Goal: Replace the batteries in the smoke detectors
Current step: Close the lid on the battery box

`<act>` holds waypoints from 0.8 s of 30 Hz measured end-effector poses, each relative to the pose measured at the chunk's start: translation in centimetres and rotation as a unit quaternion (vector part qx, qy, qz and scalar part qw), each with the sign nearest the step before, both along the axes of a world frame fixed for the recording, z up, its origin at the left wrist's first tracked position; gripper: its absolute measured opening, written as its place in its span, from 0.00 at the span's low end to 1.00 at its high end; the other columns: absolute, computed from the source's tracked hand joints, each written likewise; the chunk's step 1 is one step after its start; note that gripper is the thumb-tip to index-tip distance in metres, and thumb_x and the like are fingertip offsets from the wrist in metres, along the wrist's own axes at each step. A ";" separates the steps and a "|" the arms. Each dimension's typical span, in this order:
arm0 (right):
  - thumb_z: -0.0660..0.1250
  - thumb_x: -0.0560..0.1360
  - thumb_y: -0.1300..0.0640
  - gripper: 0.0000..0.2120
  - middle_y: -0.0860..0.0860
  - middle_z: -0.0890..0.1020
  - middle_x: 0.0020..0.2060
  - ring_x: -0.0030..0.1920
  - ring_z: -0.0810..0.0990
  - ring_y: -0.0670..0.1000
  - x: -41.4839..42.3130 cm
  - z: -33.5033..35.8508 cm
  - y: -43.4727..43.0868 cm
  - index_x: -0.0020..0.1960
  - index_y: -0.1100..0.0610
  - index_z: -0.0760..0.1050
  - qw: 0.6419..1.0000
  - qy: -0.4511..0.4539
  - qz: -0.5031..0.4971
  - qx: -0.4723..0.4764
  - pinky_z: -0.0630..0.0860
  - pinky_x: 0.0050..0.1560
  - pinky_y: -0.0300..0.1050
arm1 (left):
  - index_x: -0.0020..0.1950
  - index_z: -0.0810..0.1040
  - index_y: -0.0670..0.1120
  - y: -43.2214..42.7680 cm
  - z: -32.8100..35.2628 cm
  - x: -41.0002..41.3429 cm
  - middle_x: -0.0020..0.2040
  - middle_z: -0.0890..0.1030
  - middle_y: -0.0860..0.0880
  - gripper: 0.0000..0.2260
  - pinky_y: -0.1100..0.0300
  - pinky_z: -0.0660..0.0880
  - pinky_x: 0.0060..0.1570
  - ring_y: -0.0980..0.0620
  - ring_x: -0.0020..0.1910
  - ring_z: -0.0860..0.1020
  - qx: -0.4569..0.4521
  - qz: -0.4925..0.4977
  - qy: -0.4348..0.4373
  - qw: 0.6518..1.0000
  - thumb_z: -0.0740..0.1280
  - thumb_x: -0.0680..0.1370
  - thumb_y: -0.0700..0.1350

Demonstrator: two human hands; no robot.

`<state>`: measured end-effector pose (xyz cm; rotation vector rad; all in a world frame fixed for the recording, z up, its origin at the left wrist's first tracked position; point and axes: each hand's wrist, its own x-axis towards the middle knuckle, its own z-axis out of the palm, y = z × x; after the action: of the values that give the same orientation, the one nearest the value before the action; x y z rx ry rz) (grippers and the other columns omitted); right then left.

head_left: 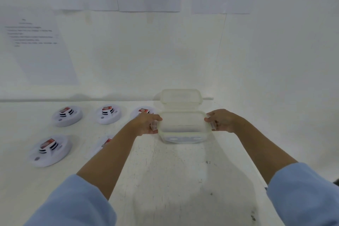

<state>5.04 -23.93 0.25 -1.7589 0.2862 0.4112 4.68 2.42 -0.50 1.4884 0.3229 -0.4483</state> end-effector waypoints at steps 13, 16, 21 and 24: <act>0.73 0.69 0.63 0.27 0.64 0.77 0.51 0.50 0.78 0.61 -1.1 0.4 1.7 0.64 0.70 0.68 0.974 -0.101 -0.063 -0.191 0.75 0.58 0.53 | 0.39 0.76 0.38 -0.3 -0.5 0.6 0.38 0.74 0.46 0.11 0.58 0.71 0.43 0.49 0.40 0.73 0.390 -0.015 -0.211 0.896 0.73 0.72 0.45; 0.70 0.72 0.64 0.23 0.68 0.75 0.58 0.55 0.79 0.66 -1.5 0.4 2.4 0.63 0.72 0.68 0.971 -0.107 -0.066 -0.203 0.76 0.57 0.58 | 0.41 0.74 0.38 -0.7 -0.7 0.7 0.41 0.78 0.43 0.12 0.56 0.75 0.45 0.45 0.44 0.77 0.403 -0.001 -0.186 0.896 0.72 0.72 0.45; 0.71 0.70 0.64 0.27 0.60 0.72 0.62 0.49 0.75 0.57 -1.3 -0.2 3.0 0.66 0.62 0.67 0.975 -0.111 -0.062 -0.180 0.78 0.53 0.53 | 0.52 0.77 0.32 -0.8 -0.2 0.3 0.50 0.81 0.36 0.20 0.44 0.79 0.51 0.39 0.48 0.81 0.250 0.020 -0.137 0.958 0.78 0.65 0.39; 0.72 0.69 0.64 0.27 0.58 0.73 0.61 0.50 0.76 0.57 -1.2 -0.5 3.0 0.65 0.58 0.68 0.979 -0.104 -0.079 -0.157 0.77 0.55 0.55 | 0.41 0.76 0.35 -0.8 -0.3 0.2 0.50 0.80 0.34 0.12 0.43 0.78 0.53 0.38 0.50 0.81 0.198 0.033 -0.109 0.973 0.77 0.64 0.34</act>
<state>3.79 -20.93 -0.29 -2.0530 0.3522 0.0656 4.87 1.58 -0.75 1.8926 0.2962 -0.1667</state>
